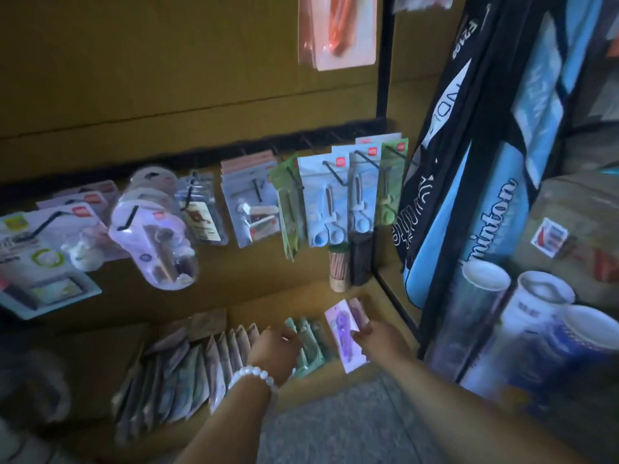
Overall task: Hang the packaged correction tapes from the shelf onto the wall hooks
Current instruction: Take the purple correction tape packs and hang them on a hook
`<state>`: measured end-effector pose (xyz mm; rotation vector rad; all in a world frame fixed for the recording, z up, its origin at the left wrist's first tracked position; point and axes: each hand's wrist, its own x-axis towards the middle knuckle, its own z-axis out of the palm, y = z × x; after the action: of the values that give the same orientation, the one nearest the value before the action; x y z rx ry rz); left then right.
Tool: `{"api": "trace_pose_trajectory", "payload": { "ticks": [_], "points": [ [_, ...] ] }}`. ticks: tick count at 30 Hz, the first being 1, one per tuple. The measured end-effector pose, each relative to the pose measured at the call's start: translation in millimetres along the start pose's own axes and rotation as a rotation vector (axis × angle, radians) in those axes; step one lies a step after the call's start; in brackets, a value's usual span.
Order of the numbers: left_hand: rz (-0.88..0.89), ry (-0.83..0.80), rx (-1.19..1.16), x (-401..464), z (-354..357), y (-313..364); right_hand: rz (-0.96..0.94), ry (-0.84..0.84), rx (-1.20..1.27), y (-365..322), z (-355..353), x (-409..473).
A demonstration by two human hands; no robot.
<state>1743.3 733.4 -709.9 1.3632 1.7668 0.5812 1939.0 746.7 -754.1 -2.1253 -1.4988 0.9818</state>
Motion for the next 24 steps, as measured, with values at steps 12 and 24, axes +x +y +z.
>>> {"api": "trace_pose_trajectory", "payload": {
  "ticks": [12, 24],
  "points": [
    [-0.082, -0.108, 0.021, 63, 56, -45, 0.191, -0.042, -0.102, 43, 37, 86],
    [-0.194, -0.147, -0.132, 86, 86, -76, 0.206, 0.022, -0.295, 62, 78, 105]
  ]
}}
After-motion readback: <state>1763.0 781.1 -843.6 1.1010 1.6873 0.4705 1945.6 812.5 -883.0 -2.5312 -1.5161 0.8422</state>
